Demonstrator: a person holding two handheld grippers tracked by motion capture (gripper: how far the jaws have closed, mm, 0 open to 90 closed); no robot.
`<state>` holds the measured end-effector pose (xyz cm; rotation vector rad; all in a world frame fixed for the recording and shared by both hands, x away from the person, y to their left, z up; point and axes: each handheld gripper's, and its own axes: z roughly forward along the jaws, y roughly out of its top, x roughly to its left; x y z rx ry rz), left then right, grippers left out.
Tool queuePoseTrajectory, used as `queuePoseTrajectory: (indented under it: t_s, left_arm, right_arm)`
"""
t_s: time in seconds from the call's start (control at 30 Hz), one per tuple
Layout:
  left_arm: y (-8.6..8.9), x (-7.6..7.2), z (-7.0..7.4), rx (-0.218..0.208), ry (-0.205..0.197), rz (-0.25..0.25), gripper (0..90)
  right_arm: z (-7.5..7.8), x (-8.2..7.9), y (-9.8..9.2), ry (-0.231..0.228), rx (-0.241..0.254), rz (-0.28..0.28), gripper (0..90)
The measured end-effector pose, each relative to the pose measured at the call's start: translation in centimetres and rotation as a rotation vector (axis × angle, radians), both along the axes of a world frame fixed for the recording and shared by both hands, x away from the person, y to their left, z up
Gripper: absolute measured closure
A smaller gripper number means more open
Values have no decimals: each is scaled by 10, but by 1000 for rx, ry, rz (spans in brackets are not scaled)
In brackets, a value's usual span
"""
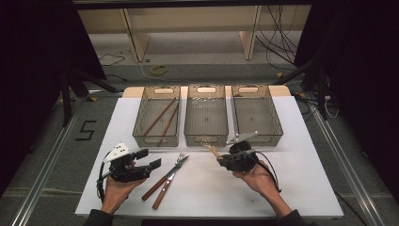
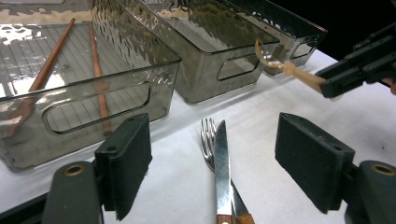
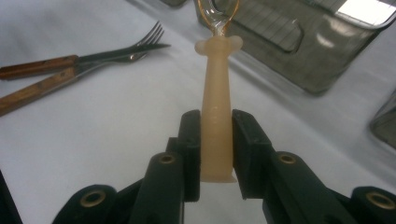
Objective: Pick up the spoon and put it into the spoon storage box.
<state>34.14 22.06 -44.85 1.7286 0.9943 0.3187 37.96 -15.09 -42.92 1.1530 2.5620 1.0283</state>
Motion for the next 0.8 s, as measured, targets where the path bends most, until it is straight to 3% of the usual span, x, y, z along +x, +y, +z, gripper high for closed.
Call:
queuePoseTrajectory:
  t_s: [0.4,0.8]
  left_arm:
    - [0,0,-1,3,-3,-3,253]
    - [-1,0,-1,13,-8,-5,247]
  right_arm:
    - [24,19,1,-55,-7,-11,750]
    - [40,43,6,-71,0,-29,750]
